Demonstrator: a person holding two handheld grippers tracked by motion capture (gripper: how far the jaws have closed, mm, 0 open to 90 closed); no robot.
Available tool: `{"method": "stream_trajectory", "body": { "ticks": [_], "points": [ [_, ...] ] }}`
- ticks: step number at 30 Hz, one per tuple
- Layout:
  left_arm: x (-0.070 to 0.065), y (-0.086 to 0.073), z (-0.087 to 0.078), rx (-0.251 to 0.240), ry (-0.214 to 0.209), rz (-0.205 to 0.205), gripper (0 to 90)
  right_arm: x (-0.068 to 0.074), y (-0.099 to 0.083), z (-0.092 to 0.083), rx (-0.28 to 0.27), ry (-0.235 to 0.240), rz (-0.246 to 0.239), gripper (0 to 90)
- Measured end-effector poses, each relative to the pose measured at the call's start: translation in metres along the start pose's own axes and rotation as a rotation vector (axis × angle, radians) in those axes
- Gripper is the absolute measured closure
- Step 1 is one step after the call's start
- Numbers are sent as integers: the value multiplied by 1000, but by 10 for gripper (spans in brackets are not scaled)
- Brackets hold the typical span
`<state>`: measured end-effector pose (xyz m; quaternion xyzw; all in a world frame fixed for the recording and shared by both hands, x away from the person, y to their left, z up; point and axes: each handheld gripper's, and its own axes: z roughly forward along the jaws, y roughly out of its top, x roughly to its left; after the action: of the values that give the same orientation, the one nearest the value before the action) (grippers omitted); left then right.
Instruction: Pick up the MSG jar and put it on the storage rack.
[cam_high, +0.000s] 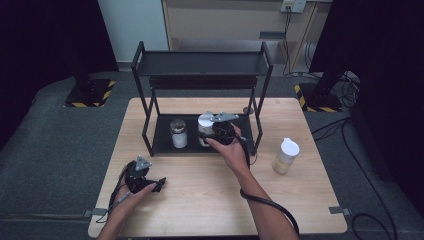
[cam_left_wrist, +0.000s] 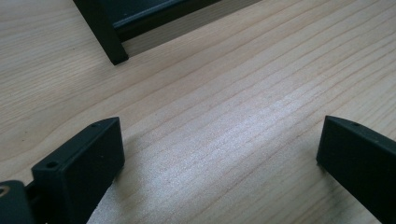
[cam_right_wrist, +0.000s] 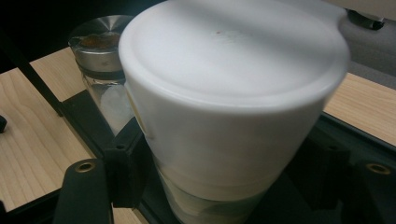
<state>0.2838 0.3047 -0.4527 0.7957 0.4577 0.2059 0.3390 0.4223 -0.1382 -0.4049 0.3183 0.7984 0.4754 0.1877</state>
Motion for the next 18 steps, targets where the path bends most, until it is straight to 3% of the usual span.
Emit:
{"method": "stream_trajectory", "body": {
  "ticks": [18],
  "points": [
    [0,0,0,0,1,1,0,2,3,10,10,9,-2,312]
  ]
}}
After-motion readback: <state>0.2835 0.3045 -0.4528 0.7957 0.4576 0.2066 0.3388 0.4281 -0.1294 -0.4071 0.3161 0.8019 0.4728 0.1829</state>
